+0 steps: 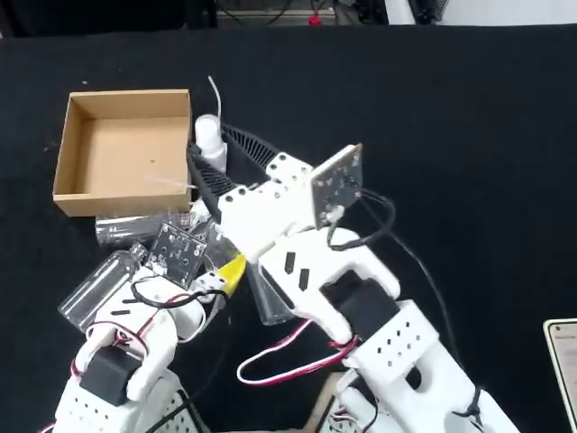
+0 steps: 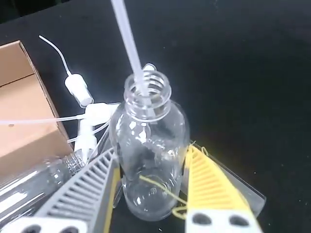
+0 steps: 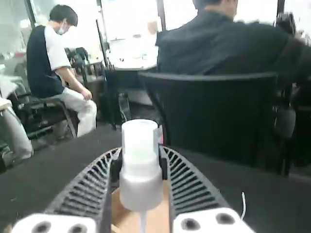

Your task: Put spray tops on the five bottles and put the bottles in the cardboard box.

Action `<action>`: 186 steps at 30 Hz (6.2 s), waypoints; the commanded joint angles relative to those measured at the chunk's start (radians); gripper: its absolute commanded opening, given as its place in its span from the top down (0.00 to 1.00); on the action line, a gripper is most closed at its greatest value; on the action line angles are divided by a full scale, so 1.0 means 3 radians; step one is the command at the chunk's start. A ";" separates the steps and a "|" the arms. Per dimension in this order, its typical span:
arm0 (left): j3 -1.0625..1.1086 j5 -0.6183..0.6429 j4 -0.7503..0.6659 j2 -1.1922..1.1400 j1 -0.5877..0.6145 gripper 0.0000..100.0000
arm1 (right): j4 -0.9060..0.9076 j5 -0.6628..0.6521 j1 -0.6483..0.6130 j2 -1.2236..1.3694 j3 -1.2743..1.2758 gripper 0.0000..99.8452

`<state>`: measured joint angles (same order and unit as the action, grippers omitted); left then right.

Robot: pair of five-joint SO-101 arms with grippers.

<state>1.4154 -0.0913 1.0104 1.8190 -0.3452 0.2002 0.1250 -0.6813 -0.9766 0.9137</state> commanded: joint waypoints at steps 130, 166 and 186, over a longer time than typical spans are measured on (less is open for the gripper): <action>-0.3532 -0.0005 -0.4593 -0.7032 0.2422 0.92 | 0.0542 -0.0573 0.1555 -0.0509 0.1844 0.88; -0.3879 0.0026 -0.4209 -0.7309 0.2596 0.83 | 0.0542 -0.0573 0.1555 -0.0509 0.1834 0.88; -0.3864 0.0020 -0.4189 -0.7278 0.2591 0.78 | 0.0542 -0.0573 0.1555 -0.0509 0.1834 0.88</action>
<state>0.3076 -0.0867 -0.2493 -0.4043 0.4266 0.3890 -0.0361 -0.2010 -1.1331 1.4737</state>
